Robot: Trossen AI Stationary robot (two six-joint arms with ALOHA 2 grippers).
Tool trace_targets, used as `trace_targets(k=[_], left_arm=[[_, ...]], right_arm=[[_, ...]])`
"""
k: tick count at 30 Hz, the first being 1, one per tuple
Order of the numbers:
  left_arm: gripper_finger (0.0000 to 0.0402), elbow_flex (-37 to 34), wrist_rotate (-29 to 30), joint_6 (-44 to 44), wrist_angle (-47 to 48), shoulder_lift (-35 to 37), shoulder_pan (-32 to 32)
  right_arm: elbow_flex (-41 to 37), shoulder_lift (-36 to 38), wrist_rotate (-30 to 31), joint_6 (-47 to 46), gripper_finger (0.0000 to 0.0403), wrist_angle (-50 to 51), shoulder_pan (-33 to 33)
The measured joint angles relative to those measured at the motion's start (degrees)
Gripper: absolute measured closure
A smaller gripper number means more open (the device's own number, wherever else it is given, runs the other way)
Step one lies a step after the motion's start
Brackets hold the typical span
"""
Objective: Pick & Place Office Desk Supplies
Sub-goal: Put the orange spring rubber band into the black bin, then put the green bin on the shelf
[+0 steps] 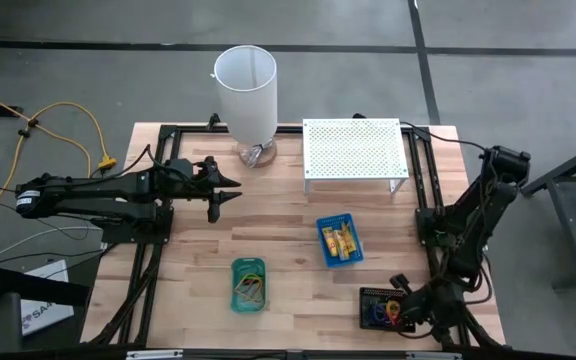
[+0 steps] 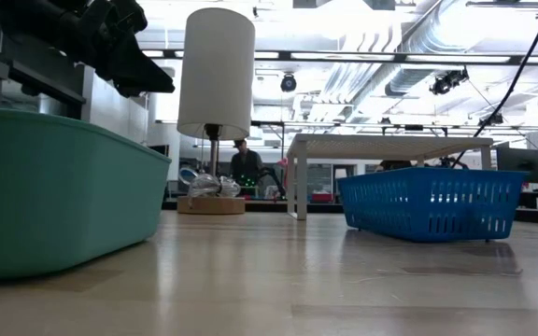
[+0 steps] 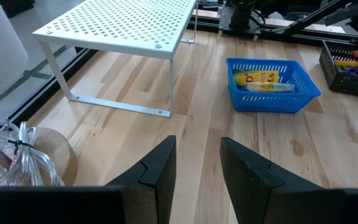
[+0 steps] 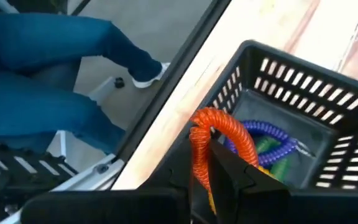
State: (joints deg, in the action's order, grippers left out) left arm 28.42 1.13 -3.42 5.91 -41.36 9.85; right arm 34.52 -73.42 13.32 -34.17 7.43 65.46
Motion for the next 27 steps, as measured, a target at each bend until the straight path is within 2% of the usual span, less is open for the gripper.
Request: trace_targets(k=[11, 22, 27], left_arm=[[0.0282, -0.01, 0.00, 0.00, -0.01, 0.00, 0.00], [0.0282, 0.00, 0.00, 0.00, -0.01, 0.01, -0.01], [0.0282, -0.01, 0.00, -0.02, -0.01, 0.00, -0.01]], right_arm=[[0.02, 0.01, 0.32, -0.55, 0.0373, 0.35, -0.36], [0.00, 0.01, 3.28, -3.43, 0.0303, 4.23, -0.36], [0.00, 0.01, 3.28, -3.31, 0.0286, 4.23, -0.36]])
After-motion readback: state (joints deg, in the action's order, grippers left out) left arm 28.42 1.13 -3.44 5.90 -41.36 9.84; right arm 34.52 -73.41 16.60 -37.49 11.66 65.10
